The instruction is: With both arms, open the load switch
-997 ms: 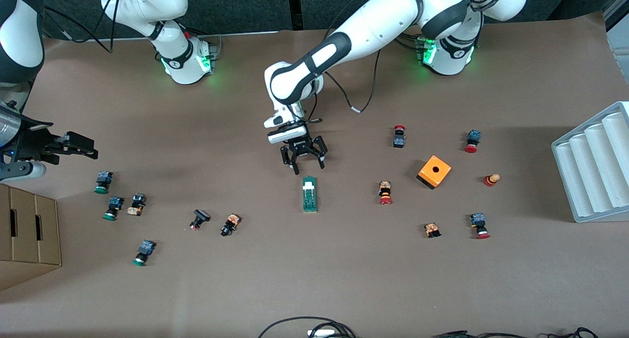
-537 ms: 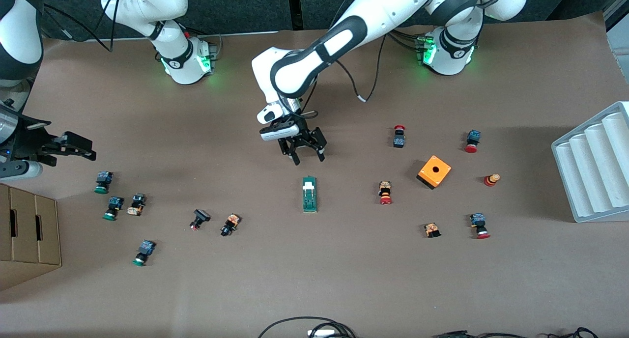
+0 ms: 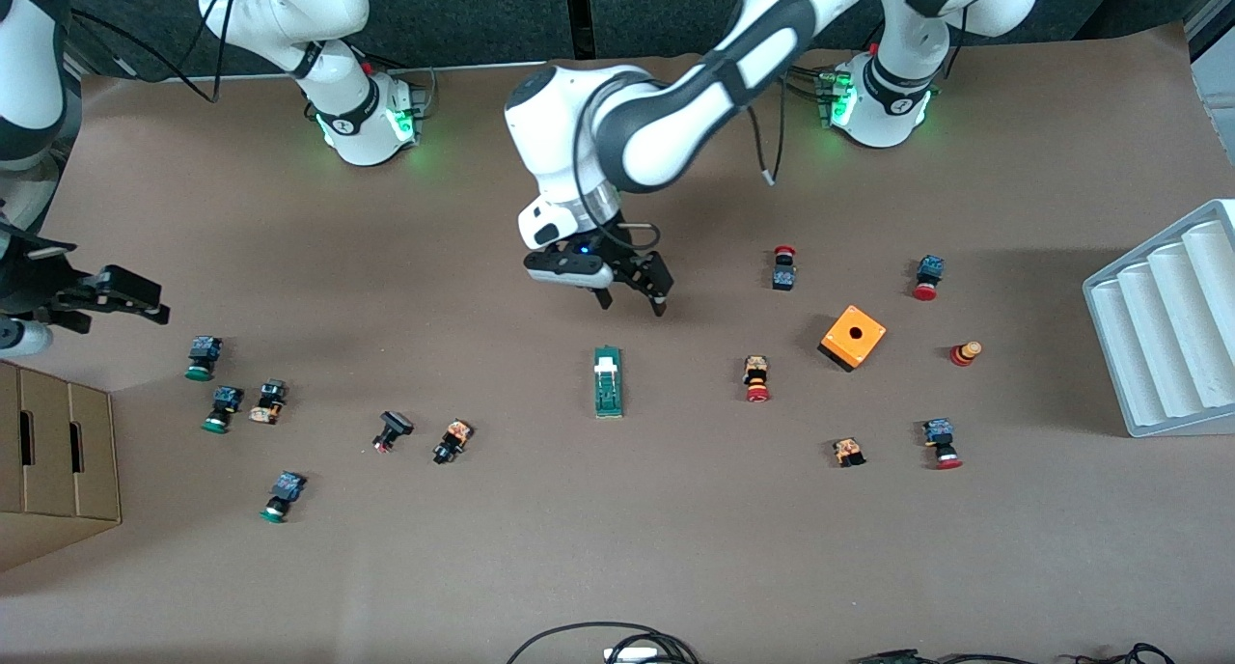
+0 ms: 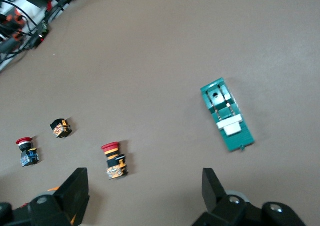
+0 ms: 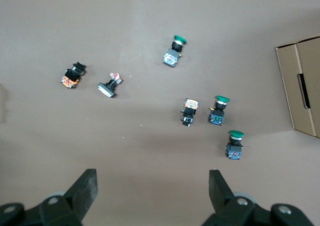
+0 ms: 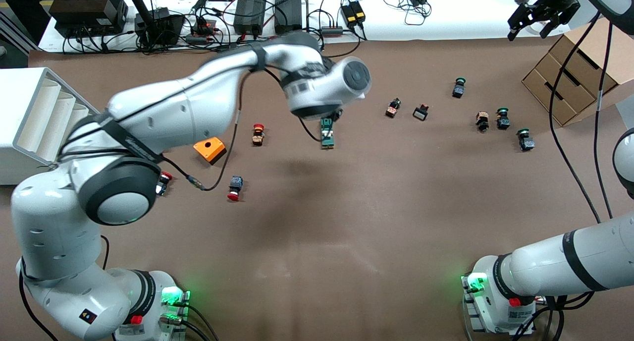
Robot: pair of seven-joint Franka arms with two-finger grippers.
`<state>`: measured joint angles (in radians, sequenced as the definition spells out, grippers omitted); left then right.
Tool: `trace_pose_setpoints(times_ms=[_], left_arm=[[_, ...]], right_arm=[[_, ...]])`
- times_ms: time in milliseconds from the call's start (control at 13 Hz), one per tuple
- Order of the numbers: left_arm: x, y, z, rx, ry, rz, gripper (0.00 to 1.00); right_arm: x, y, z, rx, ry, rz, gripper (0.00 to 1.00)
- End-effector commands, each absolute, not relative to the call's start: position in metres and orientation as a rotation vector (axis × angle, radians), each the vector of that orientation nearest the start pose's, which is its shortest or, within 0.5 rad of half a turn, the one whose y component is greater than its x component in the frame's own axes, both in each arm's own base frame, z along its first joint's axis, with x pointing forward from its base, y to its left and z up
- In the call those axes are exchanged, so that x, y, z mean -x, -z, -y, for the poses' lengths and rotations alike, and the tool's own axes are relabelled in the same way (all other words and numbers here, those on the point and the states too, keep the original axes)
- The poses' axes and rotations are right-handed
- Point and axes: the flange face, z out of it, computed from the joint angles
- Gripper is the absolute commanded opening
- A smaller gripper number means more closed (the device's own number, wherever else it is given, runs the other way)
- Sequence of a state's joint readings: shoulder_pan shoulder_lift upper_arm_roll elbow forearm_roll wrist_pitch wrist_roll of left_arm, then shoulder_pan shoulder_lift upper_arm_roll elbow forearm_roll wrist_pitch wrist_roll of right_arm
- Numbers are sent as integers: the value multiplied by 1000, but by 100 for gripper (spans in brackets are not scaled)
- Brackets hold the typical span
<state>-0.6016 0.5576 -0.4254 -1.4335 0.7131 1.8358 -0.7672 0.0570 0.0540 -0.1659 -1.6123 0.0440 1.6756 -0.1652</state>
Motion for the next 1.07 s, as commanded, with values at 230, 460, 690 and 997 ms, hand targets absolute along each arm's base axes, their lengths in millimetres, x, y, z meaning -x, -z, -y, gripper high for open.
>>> trace_pose_setpoints(times_ms=[230, 460, 690, 997], left_arm=[[-514, -485, 431, 2838, 205, -708, 100], [-542, -527, 362, 2894, 105, -666, 100], [-568, -554, 307, 2987, 28, -560, 100], [-601, -565, 234, 3107, -6, -397, 100]], right_arm=[[-580, -586, 53, 3132, 56, 115, 100], [-580, -587, 50, 3129, 57, 119, 100], [-580, -587, 50, 3125, 57, 118, 100], [-580, -588, 50, 3126, 62, 118, 100]])
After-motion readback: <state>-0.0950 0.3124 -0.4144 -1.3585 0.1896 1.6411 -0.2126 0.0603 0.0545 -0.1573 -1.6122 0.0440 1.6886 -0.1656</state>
